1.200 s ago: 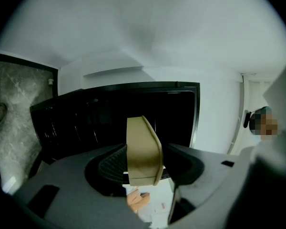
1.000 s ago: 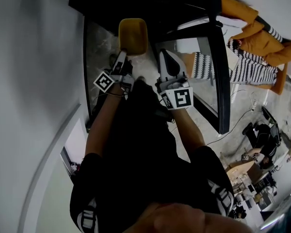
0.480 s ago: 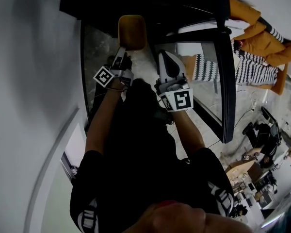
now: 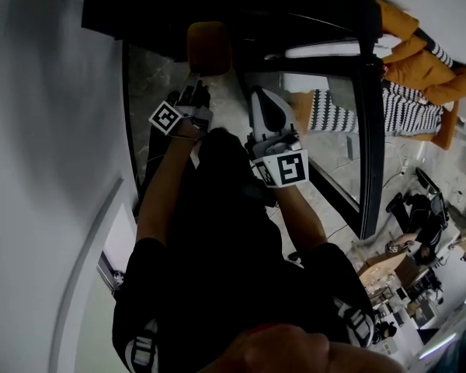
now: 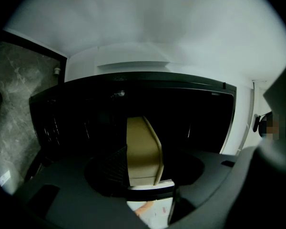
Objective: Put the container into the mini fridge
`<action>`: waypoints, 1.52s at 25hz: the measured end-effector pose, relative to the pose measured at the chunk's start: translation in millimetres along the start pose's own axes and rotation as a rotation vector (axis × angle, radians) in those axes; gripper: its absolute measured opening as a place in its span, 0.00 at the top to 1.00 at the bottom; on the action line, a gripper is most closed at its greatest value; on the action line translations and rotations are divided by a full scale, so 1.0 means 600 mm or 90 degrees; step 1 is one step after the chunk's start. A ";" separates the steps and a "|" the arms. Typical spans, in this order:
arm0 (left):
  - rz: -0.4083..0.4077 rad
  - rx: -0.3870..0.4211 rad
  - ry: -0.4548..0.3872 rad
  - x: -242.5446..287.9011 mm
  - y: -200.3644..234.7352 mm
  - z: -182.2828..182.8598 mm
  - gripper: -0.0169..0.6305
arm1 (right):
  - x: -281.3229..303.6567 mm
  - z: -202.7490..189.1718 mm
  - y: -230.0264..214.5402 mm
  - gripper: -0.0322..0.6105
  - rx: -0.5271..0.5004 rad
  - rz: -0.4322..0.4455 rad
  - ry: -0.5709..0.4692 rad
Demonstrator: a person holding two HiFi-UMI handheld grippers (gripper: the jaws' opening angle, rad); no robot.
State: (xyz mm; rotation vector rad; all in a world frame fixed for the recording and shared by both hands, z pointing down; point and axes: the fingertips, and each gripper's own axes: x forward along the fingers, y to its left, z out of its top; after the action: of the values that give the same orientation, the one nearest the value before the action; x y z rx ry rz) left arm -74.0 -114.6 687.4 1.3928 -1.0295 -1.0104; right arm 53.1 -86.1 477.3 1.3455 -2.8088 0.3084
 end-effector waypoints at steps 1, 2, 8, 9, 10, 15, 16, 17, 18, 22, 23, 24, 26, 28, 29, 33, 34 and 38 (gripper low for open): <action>-0.001 -0.001 0.001 0.004 0.003 0.000 0.63 | 0.000 -0.001 0.000 0.95 0.000 0.001 0.000; -0.002 -0.002 0.002 0.007 0.006 -0.001 0.63 | -0.001 -0.002 -0.001 0.95 0.000 0.001 -0.001; -0.005 -0.006 0.010 0.022 0.015 -0.006 0.62 | -0.001 -0.007 -0.010 0.95 0.000 -0.001 0.001; -0.005 -0.008 0.009 0.024 0.017 -0.005 0.63 | 0.000 -0.008 -0.011 0.95 0.001 -0.002 0.001; -0.004 -0.010 0.007 0.026 0.020 -0.004 0.63 | 0.000 -0.008 -0.013 0.95 0.001 -0.002 0.001; -0.001 -0.007 0.003 0.036 0.034 0.004 0.63 | 0.001 -0.015 -0.016 0.95 0.000 -0.003 0.003; -0.002 -0.006 0.001 0.037 0.036 0.007 0.63 | 0.002 -0.017 -0.014 0.95 0.002 -0.001 0.004; -0.004 -0.008 -0.001 0.038 0.038 0.010 0.63 | 0.003 -0.019 -0.013 0.95 0.004 0.000 0.002; -0.006 -0.011 -0.003 0.040 0.040 0.012 0.62 | 0.003 -0.021 -0.012 0.95 0.006 0.001 -0.001; -0.009 -0.009 0.001 0.049 0.046 0.011 0.63 | 0.007 -0.032 -0.019 0.95 0.013 -0.014 0.000; -0.008 -0.009 0.001 0.051 0.047 0.011 0.62 | 0.008 -0.034 -0.021 0.95 0.016 -0.020 0.002; -0.009 -0.009 0.001 0.052 0.047 0.012 0.63 | 0.009 -0.034 -0.022 0.95 0.019 -0.024 0.004; -0.014 -0.005 0.003 0.056 0.045 0.014 0.62 | 0.010 -0.035 -0.024 0.95 0.022 -0.027 0.007; -0.019 -0.003 0.004 0.063 0.046 0.016 0.63 | 0.013 -0.037 -0.027 0.95 0.022 -0.028 0.005; -0.020 -0.004 0.004 0.067 0.048 0.016 0.63 | 0.015 -0.039 -0.029 0.95 0.021 -0.030 0.003; -0.024 -0.007 0.005 0.082 0.060 0.022 0.63 | 0.026 -0.054 -0.034 0.95 0.020 -0.027 0.002; -0.026 -0.007 0.005 0.085 0.061 0.024 0.63 | 0.029 -0.054 -0.034 0.95 0.018 -0.026 -0.001; -0.038 -0.002 0.005 0.098 0.063 0.029 0.63 | 0.041 -0.056 -0.035 0.95 0.012 -0.024 -0.008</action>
State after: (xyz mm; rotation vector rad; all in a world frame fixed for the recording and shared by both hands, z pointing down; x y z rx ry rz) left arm -77.2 -177.7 722.2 1.4307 -0.9848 -1.0486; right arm 51.6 -111.7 516.3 1.4077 -2.7929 0.3284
